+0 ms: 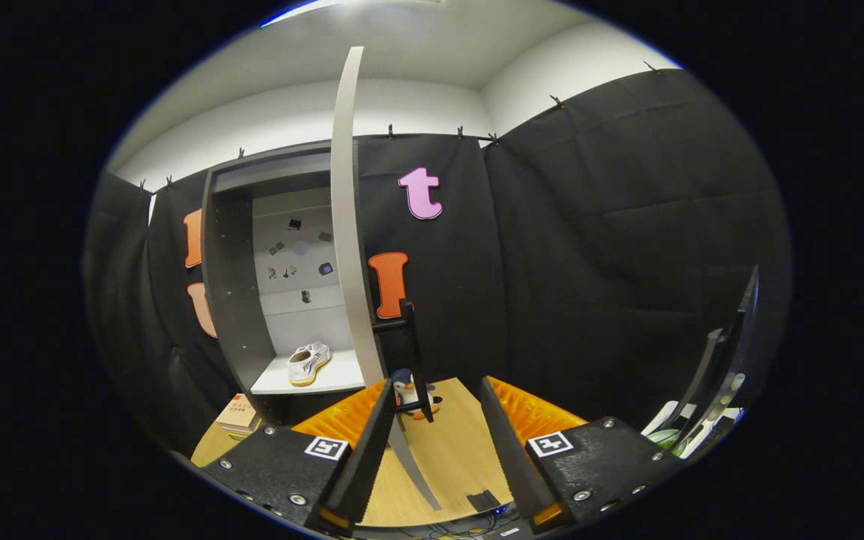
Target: Open the shoe cabinet door, grab the shoes and put them into the shoe cabinet, then close the shoe cabinet door.
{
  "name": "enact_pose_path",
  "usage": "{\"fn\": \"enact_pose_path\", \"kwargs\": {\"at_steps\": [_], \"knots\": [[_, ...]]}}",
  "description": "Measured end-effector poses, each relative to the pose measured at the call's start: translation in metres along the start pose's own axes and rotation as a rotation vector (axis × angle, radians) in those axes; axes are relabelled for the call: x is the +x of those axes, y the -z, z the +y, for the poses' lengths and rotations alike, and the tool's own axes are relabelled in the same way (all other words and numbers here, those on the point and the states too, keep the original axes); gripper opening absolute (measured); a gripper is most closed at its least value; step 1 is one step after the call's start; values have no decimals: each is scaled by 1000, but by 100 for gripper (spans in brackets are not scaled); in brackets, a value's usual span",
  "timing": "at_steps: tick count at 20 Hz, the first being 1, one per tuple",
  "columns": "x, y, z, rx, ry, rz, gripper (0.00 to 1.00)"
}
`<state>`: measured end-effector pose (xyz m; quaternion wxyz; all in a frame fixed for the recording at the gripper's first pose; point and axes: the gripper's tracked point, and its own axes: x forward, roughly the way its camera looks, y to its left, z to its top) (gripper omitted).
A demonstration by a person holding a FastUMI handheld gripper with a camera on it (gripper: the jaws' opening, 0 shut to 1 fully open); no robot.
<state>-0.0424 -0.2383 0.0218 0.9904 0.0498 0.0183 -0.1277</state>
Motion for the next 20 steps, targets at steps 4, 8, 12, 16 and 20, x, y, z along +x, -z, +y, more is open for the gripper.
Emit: {"fn": "enact_pose_path", "kwargs": {"at_steps": [4, 8, 12, 16, 20], "knots": [[18, -2, -5, -12, -14, 0, 74], [23, -3, -3, -25, -25, -3, 74], [22, -3, 1, -31, -30, -3, 74], [18, -2, 13, -48, -52, -6, 74], [11, 1, 36, -56, -101, -4, 74]]}}
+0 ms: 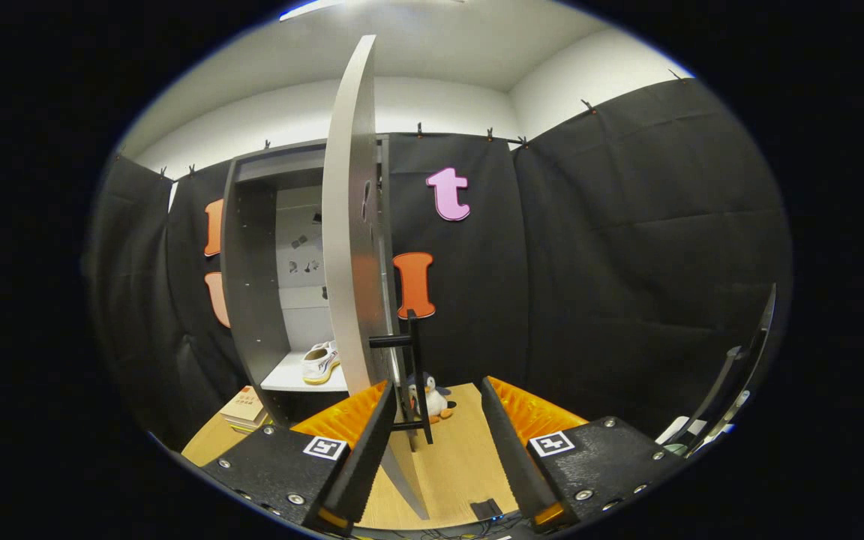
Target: Open the shoe cabinet door, grab the shoes and put them into the shoe cabinet, then close the shoe cabinet door.
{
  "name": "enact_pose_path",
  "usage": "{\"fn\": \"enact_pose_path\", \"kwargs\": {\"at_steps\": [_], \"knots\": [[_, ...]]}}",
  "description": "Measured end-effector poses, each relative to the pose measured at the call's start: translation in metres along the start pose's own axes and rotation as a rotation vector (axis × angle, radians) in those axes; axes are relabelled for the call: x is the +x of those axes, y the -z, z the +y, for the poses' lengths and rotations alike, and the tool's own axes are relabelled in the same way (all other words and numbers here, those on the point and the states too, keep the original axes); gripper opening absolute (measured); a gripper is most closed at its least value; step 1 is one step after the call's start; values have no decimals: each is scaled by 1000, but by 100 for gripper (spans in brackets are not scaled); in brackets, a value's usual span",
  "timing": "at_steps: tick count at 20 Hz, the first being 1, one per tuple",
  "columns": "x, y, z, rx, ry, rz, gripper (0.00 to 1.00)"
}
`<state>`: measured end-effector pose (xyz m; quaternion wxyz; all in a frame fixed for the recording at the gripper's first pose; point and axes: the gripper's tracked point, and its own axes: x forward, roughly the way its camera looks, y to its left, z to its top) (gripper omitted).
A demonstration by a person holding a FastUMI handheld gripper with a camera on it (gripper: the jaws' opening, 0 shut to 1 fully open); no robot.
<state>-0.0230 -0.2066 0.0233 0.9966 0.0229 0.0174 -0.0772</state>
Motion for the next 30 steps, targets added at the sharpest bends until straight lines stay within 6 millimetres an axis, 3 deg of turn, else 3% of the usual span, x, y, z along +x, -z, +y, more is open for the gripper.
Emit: {"fn": "enact_pose_path", "kwargs": {"at_steps": [12, 22, 24, 30], "knots": [[2, 6, 90, -23, -273, -23, 74], [27, 12, 156, -30, -425, -32, 75], [28, 13, 152, -20, -460, -30, 75], [34, 29, 171, -7, -534, 4, 77]]}}
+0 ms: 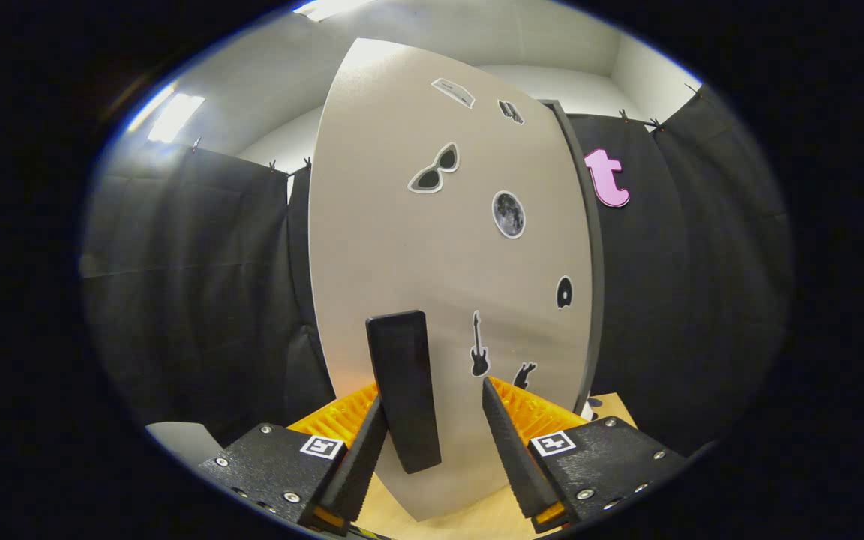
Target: Open the shoe cabinet door, grab the shoes and put them into the shoe cabinet, then close the shoe cabinet door.
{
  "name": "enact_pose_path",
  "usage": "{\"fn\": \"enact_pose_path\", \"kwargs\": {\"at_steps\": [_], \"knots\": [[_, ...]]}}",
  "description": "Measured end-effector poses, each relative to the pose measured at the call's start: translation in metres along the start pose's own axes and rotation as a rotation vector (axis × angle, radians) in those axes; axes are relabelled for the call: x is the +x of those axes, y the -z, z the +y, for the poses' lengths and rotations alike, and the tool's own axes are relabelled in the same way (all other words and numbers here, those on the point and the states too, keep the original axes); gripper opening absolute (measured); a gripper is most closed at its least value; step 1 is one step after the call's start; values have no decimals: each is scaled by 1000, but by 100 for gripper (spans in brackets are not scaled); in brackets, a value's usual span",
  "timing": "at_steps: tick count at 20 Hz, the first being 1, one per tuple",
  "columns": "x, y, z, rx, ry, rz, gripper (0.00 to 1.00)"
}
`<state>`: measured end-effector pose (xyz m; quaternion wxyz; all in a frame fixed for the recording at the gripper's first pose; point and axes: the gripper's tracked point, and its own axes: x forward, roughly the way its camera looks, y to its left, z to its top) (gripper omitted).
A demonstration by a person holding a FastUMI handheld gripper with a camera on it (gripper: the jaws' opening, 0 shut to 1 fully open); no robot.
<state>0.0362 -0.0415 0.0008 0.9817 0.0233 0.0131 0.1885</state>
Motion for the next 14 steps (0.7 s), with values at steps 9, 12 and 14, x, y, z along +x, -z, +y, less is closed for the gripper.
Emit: {"fn": "enact_pose_path", "kwargs": {"at_steps": [9, 12, 14], "knots": [[97, 3, 51, -35, -6, -16, 79], [126, 1, 66, -39, 9, -20, 79], [144, -2, 73, -49, 25, -20, 79]]}}
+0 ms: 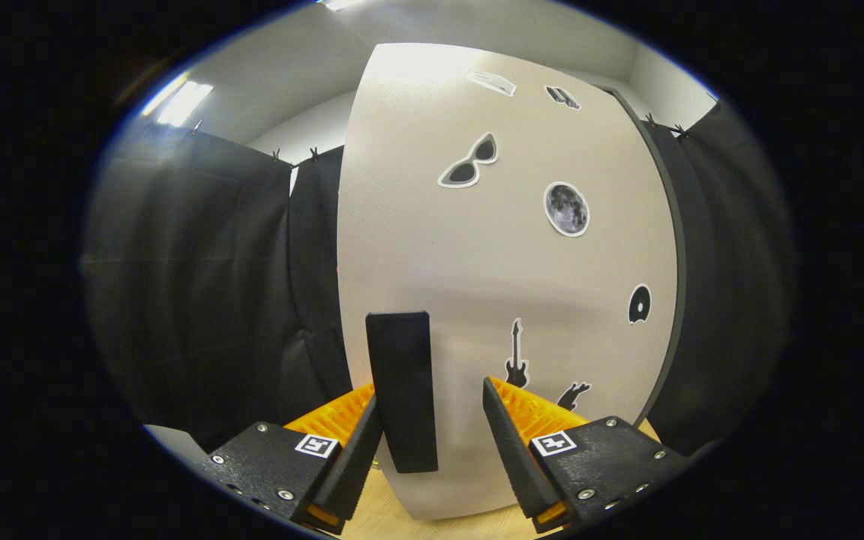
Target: Open the shoe cabinet door, grab the shoes and put them into the shoe cabinet, then close the shoe cabinet door.
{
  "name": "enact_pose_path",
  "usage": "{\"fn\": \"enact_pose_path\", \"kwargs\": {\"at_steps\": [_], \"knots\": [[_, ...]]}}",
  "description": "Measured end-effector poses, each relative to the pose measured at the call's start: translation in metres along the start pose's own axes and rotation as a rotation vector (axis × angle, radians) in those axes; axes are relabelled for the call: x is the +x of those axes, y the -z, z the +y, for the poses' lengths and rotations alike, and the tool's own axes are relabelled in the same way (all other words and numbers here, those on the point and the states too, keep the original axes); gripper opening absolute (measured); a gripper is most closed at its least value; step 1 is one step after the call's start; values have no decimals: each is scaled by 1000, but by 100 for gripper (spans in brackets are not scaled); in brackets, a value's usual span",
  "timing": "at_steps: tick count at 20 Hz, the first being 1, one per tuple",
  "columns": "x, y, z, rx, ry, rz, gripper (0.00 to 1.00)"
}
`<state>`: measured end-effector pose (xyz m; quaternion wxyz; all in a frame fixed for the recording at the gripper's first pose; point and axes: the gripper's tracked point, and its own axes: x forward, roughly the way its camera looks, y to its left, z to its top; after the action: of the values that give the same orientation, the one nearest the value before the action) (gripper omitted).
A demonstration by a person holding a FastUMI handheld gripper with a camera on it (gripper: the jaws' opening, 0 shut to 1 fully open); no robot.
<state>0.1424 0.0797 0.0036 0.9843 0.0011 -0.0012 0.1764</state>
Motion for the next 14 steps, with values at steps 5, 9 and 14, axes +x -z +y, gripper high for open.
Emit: {"fn": "enact_pose_path", "kwargs": {"at_steps": [5, 9, 14], "knots": [[34, -4, 10, -34, 29, -3, 79], [61, -2, 13, -21, 48, 4, 79], [74, 0, 12, -93, 115, 6, 82]]}}
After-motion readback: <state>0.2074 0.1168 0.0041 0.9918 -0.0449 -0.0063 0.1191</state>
